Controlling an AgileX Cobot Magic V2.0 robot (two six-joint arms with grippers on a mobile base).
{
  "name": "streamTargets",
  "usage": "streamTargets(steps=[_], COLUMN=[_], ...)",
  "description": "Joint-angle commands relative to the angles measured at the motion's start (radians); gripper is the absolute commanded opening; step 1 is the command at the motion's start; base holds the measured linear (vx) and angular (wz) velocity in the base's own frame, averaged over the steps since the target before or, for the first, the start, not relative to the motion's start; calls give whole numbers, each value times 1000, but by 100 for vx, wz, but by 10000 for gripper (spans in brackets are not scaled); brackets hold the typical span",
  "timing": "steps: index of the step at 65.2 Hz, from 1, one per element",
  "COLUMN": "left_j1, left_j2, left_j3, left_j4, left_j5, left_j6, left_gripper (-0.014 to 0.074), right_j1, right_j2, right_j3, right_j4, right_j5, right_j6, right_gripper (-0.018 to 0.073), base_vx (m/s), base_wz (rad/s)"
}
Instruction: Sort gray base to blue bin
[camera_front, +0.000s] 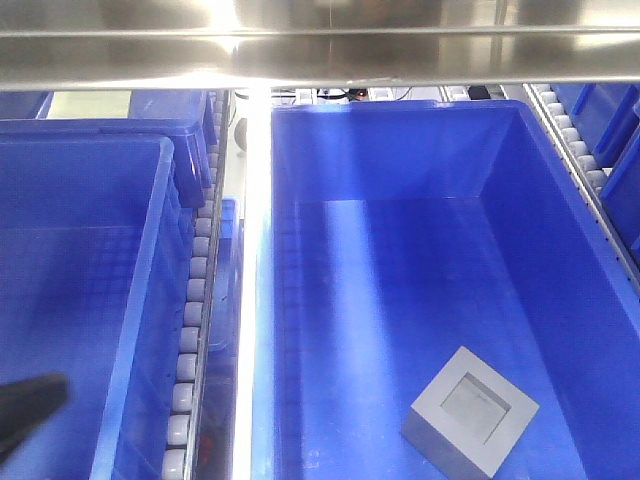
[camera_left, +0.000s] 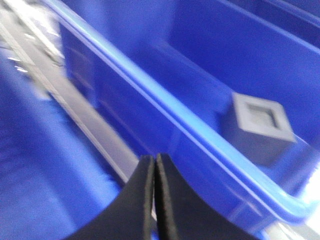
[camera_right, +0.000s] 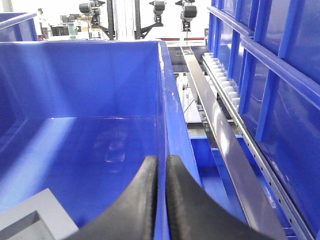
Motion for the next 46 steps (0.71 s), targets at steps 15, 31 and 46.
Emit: streamTargets(steps=[15, 31, 46], left_j1=[17, 17, 17], left_j2=[-99, -99, -99], left_j3=[-28, -28, -28], left_j4=[44, 43, 43], left_j5=[-50, -44, -44], left_j6=[-51, -51, -51], left_gripper=[-3, -2, -2], right_j1=[-4, -4, -4], right_j2=[-9, -9, -9], right_j3=[-4, -4, -4], right_j4=[-6, -6, -6], right_j5=[-78, -78, -78], right_j6=[-7, -7, -7], right_gripper=[-4, -4, -4], base_vx=[0, 0, 0], base_wz=[0, 0, 0])
